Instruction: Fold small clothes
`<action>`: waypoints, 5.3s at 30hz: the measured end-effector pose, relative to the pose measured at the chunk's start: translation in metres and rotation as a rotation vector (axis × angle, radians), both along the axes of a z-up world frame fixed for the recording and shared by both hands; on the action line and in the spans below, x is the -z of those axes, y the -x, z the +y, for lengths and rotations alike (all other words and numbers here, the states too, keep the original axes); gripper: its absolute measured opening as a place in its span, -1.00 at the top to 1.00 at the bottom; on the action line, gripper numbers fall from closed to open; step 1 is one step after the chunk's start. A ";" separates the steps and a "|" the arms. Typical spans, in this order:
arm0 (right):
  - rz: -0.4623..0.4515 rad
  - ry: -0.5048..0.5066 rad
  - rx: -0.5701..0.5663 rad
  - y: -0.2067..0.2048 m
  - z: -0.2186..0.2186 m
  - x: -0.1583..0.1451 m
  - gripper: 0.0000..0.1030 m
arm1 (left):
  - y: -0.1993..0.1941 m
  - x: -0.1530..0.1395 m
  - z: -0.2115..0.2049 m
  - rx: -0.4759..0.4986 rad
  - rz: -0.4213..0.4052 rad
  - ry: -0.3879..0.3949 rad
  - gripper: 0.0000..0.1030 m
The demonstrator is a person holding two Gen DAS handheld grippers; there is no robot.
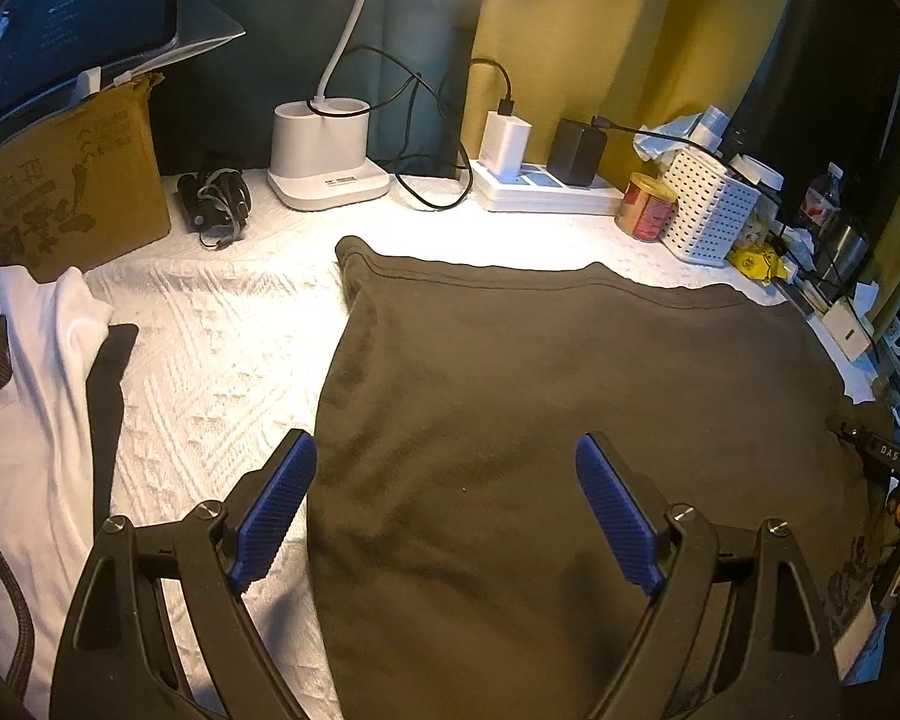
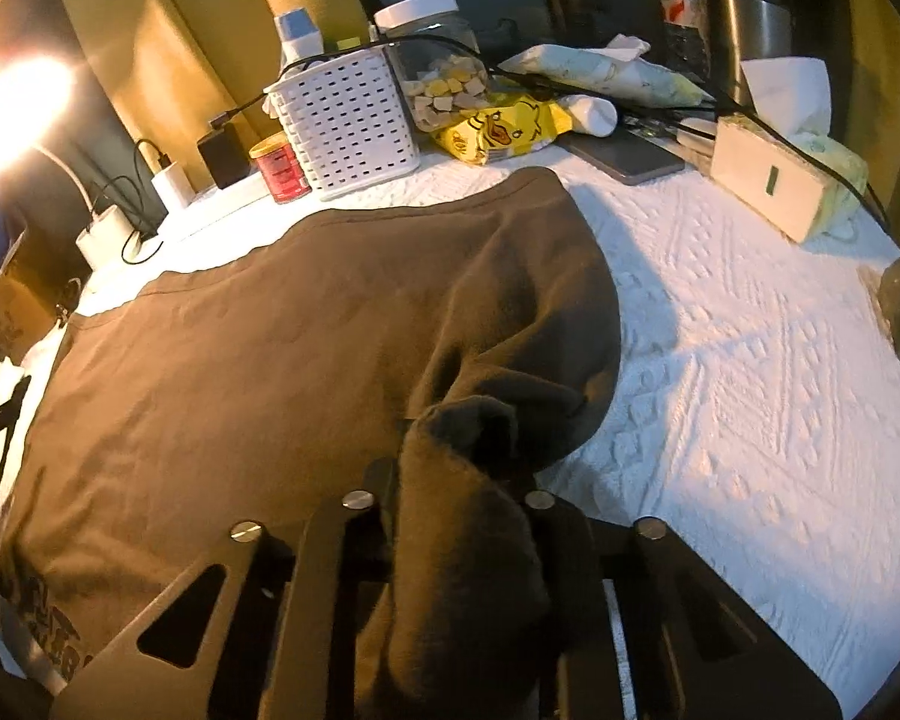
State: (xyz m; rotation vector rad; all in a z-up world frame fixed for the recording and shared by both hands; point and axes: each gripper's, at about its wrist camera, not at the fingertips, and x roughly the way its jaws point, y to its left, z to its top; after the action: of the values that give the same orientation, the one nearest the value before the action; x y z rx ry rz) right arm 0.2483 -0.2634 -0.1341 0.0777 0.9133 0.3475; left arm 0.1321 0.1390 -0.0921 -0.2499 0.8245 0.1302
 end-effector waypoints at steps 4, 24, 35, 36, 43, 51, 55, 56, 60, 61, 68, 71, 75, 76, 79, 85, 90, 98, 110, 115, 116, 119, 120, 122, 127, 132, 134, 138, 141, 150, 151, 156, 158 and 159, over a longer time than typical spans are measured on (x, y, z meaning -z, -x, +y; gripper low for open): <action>-0.030 -0.005 -0.048 0.004 0.013 -0.011 0.75 | -0.001 -0.001 0.002 0.011 -0.016 0.008 -0.70; -0.134 -0.049 -0.332 0.029 0.132 -0.067 0.77 | 0.024 -0.006 0.022 0.004 -0.068 0.038 -0.70; -0.132 -0.047 -0.526 0.059 0.210 -0.066 0.77 | 0.047 -0.010 0.040 -0.026 -0.095 0.048 -0.70; -0.125 -0.045 -0.551 0.062 0.218 -0.064 0.77 | 0.051 -0.011 0.041 -0.031 -0.104 0.047 -0.70; -0.086 -0.024 -0.642 0.081 0.251 -0.051 0.77 | 0.068 -0.012 0.053 -0.071 -0.108 0.044 -0.70; 0.015 0.065 -0.766 0.102 0.289 -0.030 0.44 | 0.081 -0.012 0.055 -0.079 -0.104 0.042 -0.70; 0.022 0.053 -0.807 0.120 0.295 -0.033 -0.05 | 0.086 -0.016 0.055 -0.082 -0.105 0.032 -0.70; 0.023 0.053 -0.814 0.125 0.295 -0.035 -0.07 | 0.087 -0.018 0.055 -0.082 -0.106 0.028 -0.70; 0.029 0.029 -0.837 0.142 0.292 -0.046 -0.08 | 0.091 -0.024 0.053 -0.084 -0.109 0.010 -0.70; 0.035 0.010 -0.852 0.146 0.291 -0.049 -0.08 | 0.092 -0.027 0.051 -0.084 -0.115 0.004 -0.70; 0.001 -0.034 -0.903 0.177 0.273 -0.069 -0.08 | 0.091 -0.041 0.034 -0.048 -0.135 -0.027 -0.70; -0.027 -0.057 -0.889 0.179 0.259 -0.079 -0.08 | 0.085 -0.046 0.022 -0.021 -0.133 -0.039 -0.70; -0.067 -0.084 -0.819 0.168 0.231 -0.089 -0.08 | 0.074 -0.050 0.004 0.019 -0.123 -0.056 -0.70; -0.073 -0.089 -0.802 0.163 0.225 -0.090 -0.08 | 0.070 -0.051 -0.003 0.034 -0.119 -0.063 -0.70; -0.083 -0.094 -0.740 0.146 0.203 -0.088 -0.08 | 0.056 -0.054 -0.022 0.074 -0.106 -0.083 -0.70; -0.084 -0.087 -0.627 0.109 0.161 -0.072 -0.08 | 0.021 -0.049 -0.058 0.155 -0.061 -0.110 -0.70; -0.068 -0.103 -0.545 0.081 0.125 -0.059 -0.08 | -0.006 -0.041 -0.094 0.251 -0.005 -0.169 -0.70; -0.046 -0.127 -0.438 0.047 0.091 -0.040 -0.08 | -0.035 -0.015 -0.155 0.506 0.105 -0.439 -0.68; -0.006 -0.082 -0.438 0.031 0.111 -0.022 -0.08 | -0.039 0.000 -0.114 0.489 0.100 -0.356 0.87; -0.002 -0.043 -0.444 0.024 0.132 -0.020 -0.08 | -0.033 -0.012 -0.068 0.367 0.012 -0.280 0.90; -0.001 -0.038 -0.441 0.023 0.135 -0.021 -0.08 | -0.032 -0.013 -0.058 0.348 0.005 -0.260 0.90; -0.005 -0.037 -0.445 0.024 0.149 -0.023 -0.08 | -0.034 -0.013 -0.027 0.291 -0.018 -0.189 0.90; -0.005 -0.032 -0.451 0.025 0.154 -0.023 -0.08 | -0.034 -0.011 -0.019 0.266 -0.026 -0.179 0.90; -0.002 -0.026 -0.466 0.026 0.165 -0.022 -0.08 | -0.033 -0.007 -0.010 0.250 -0.029 -0.175 0.90; 0.014 -0.009 -0.491 0.026 0.190 -0.016 -0.08 | -0.037 0.004 0.008 0.273 0.007 -0.127 0.81; 0.015 -0.006 -0.483 0.019 0.202 -0.013 -0.08 | -0.041 0.003 0.021 0.245 0.013 -0.114 0.43; 0.012 -0.007 -0.475 0.012 0.204 -0.013 -0.08 | -0.043 -0.003 0.024 0.237 -0.006 -0.125 0.19; -0.006 -0.010 -0.455 -0.004 0.205 -0.017 -0.08 | -0.050 -0.010 0.020 0.294 -0.036 -0.145 -0.25; -0.009 -0.019 -0.421 -0.022 0.203 -0.019 -0.08 | -0.064 -0.005 0.017 0.329 -0.022 -0.177 -0.25; 0.004 -0.091 -0.309 -0.070 0.182 -0.016 -0.08 | -0.084 0.000 0.041 0.282 -0.032 -0.129 -0.15; 0.010 -0.099 -0.307 -0.075 0.181 -0.015 -0.08 | -0.084 0.000 0.040 0.297 -0.033 -0.123 0.05; 0.014 -0.138 -0.311 -0.091 0.182 -0.012 0.02 | -0.086 0.007 0.026 0.378 -0.023 -0.113 0.15; 0.015 -0.109 -0.331 -0.093 0.189 -0.008 0.35 | -0.090 0.017 0.022 0.396 0.008 -0.116 0.24; 0.022 -0.108 -0.339 -0.094 0.192 -0.005 0.40 | -0.092 0.023 0.021 0.404 0.033 -0.119 0.52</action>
State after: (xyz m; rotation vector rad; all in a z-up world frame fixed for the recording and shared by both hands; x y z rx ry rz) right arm 0.3421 -0.0717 -0.1290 0.0259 0.9294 0.7119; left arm 0.2245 0.1599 -0.1155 0.0339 0.8812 -0.1956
